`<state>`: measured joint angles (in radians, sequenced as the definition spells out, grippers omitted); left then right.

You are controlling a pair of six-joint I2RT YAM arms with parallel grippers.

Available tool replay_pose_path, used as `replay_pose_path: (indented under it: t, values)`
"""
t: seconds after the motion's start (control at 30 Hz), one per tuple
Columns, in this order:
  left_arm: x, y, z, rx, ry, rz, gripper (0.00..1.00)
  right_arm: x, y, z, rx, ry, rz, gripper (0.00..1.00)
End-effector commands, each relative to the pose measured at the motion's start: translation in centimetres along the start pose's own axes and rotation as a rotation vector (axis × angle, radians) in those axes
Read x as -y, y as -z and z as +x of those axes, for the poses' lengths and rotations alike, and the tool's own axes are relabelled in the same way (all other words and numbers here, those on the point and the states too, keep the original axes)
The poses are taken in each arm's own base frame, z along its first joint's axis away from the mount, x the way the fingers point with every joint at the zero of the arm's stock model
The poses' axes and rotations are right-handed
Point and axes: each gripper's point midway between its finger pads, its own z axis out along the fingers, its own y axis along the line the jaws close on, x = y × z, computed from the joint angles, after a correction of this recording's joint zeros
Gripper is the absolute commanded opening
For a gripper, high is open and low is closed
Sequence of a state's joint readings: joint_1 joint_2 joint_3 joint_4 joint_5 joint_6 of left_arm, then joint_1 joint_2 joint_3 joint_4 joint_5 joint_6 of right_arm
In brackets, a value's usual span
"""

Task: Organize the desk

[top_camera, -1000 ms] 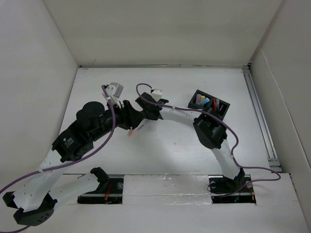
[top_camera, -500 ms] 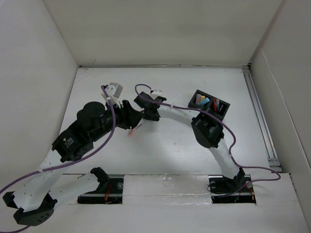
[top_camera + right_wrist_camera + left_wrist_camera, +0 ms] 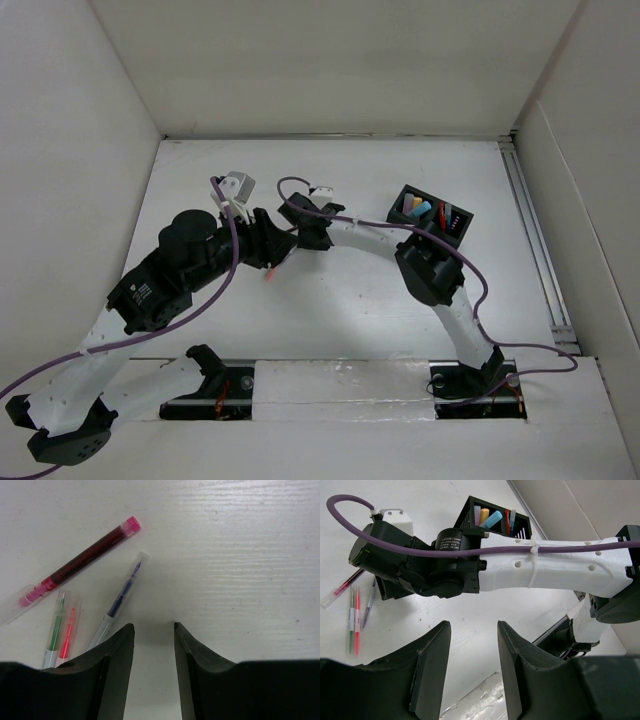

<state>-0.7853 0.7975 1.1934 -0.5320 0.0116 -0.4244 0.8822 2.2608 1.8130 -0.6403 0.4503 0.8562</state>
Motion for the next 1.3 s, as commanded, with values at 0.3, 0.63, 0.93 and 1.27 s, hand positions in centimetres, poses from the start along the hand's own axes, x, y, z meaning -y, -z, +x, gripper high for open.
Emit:
replay_pose_path:
  t: [0.3, 0.63, 0.93, 1.27]
  values:
    - [0.8, 0.5, -1.4, 0.037, -0.008, 0.024, 0.43, -2.9, 1.3, -4.4, 0.114, -0.003, -0.085, 0.54]
    - [0.3, 0.9, -2.0, 0.063, -0.018, -0.006, 0.43, -2.7, 0.1, -3.3, 0.045, -0.035, -0.007, 0.5]
    - [-0.3, 1.5, -2.5, 0.087, -0.024, -0.04, 0.43, -1.3, -1.3, -1.4, -0.03, -0.027, 0.065, 0.34]
    - [-0.8, 1.5, -2.6, 0.095, -0.028, -0.066, 0.42, 1.3, -0.4, 0.7, -0.057, 0.055, 0.094, 0.09]
